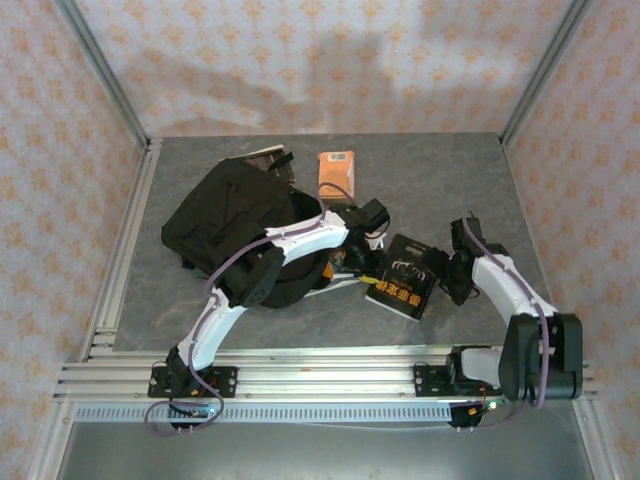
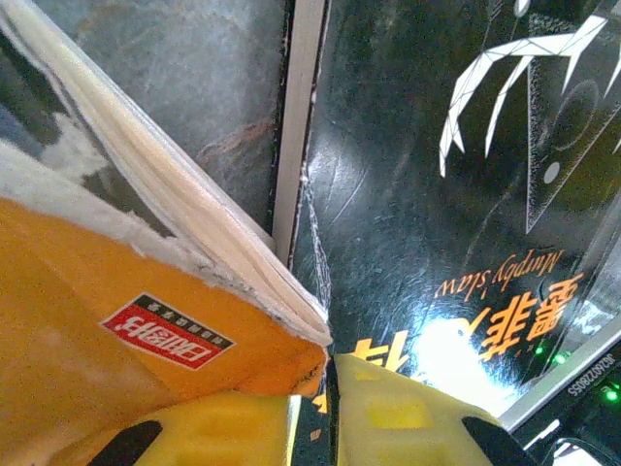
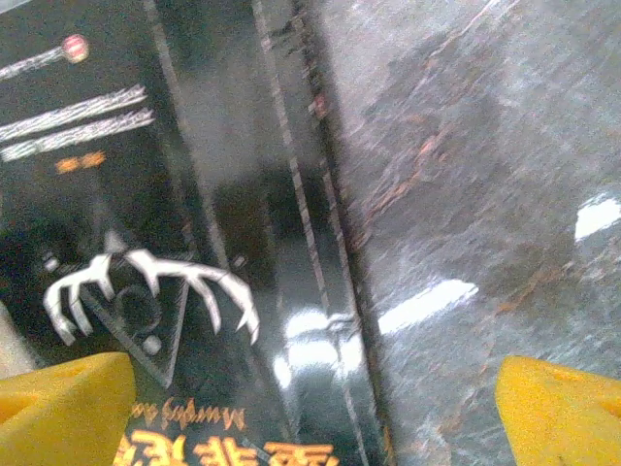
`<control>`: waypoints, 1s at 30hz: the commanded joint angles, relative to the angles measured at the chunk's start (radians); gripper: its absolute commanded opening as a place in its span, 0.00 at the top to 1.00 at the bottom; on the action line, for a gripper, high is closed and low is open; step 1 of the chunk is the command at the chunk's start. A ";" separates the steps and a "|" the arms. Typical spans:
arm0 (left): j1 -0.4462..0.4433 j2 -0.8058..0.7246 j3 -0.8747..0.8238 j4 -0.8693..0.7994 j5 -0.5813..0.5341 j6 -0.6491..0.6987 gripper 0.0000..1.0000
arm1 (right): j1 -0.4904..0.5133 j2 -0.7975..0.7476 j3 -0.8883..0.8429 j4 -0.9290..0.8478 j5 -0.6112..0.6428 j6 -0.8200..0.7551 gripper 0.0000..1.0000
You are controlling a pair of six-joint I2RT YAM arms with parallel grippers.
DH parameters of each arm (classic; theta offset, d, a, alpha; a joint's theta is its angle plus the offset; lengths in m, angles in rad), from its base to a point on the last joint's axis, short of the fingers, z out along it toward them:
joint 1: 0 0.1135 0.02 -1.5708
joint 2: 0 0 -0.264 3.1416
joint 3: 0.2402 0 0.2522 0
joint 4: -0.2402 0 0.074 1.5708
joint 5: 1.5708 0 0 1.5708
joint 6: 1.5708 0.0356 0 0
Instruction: Pack the student bag
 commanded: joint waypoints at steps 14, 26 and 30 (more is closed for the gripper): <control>0.004 0.047 -0.086 -0.023 -0.061 0.037 1.00 | 0.047 0.157 0.030 0.213 -0.282 -0.020 0.08; 0.014 0.033 -0.105 -0.035 -0.055 0.086 1.00 | 0.050 0.048 -0.023 0.193 -0.374 -0.033 0.08; 0.020 0.023 -0.123 -0.024 -0.043 0.093 1.00 | 0.050 0.037 -0.027 0.232 -0.454 0.027 0.08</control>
